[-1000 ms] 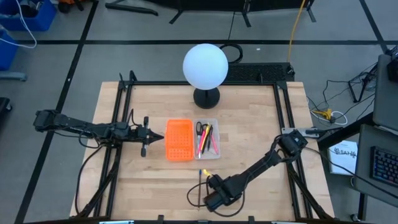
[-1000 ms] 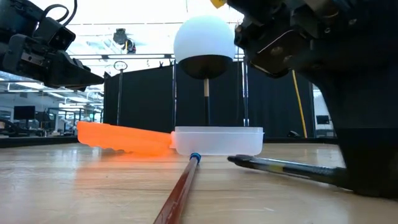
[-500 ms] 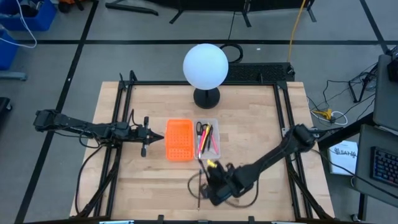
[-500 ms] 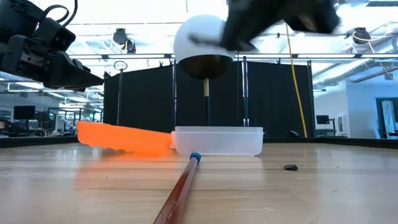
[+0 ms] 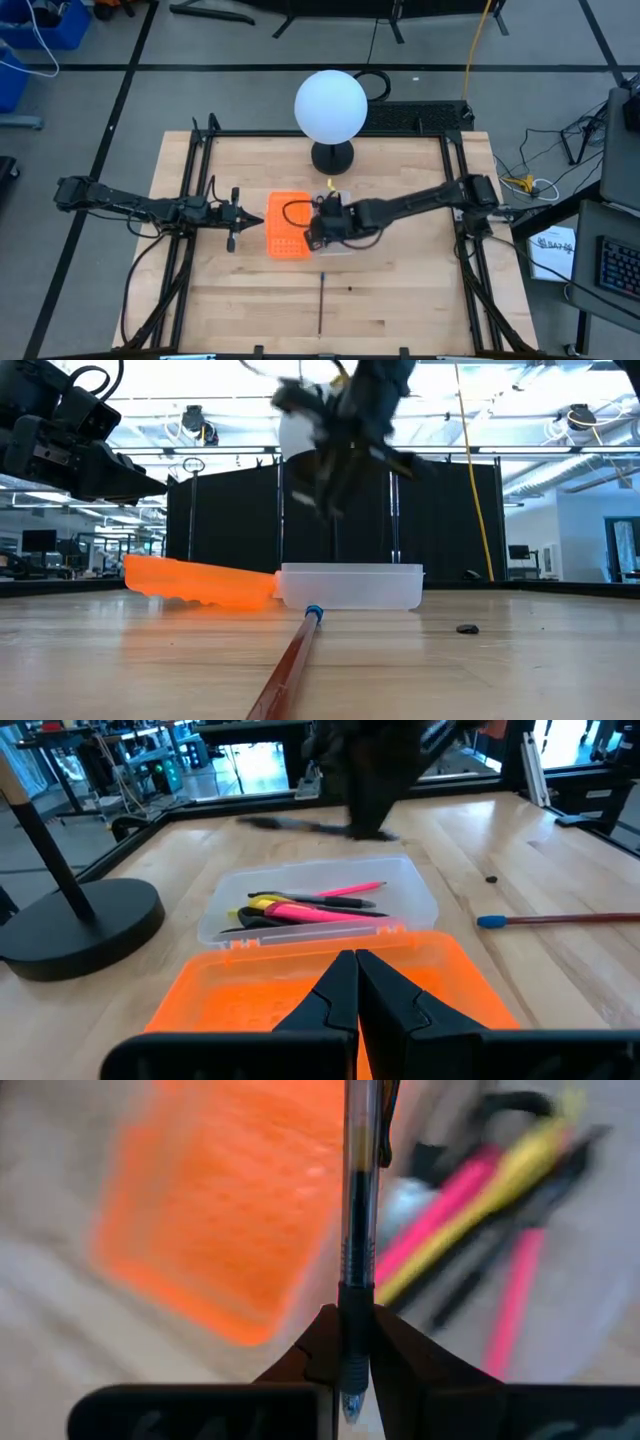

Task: Pick & place school supplies into a supply box
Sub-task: Put the black pen into the supply box

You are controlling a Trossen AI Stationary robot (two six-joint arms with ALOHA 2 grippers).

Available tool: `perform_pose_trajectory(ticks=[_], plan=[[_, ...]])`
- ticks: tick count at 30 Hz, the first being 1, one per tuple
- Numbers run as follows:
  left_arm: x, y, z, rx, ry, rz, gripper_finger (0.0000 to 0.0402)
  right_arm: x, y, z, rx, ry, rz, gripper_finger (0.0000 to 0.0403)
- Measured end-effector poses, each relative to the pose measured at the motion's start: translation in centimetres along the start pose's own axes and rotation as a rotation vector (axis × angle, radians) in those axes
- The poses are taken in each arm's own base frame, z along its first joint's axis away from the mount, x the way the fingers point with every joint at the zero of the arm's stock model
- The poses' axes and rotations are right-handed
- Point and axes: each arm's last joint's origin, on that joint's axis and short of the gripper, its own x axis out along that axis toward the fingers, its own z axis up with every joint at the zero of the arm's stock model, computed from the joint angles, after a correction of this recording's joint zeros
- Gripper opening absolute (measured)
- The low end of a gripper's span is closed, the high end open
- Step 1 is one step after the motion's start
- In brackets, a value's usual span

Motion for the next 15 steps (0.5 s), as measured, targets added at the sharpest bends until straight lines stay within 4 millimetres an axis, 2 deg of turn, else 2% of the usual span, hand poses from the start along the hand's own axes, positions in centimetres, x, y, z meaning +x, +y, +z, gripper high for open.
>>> perform_pose_trajectory(ticks=[10,15], plan=[[0.0,0.0,-0.1,0.001,0.015,-0.001,0.0008,6.1,-4.7,0.4,0.183,0.136,0.093,0.0026],[0.0,0.0,-0.2,-0.005,0.017,-0.001,0.0008,7.2,-6.1,0.4,0.221,0.133,0.082,0.0032]])
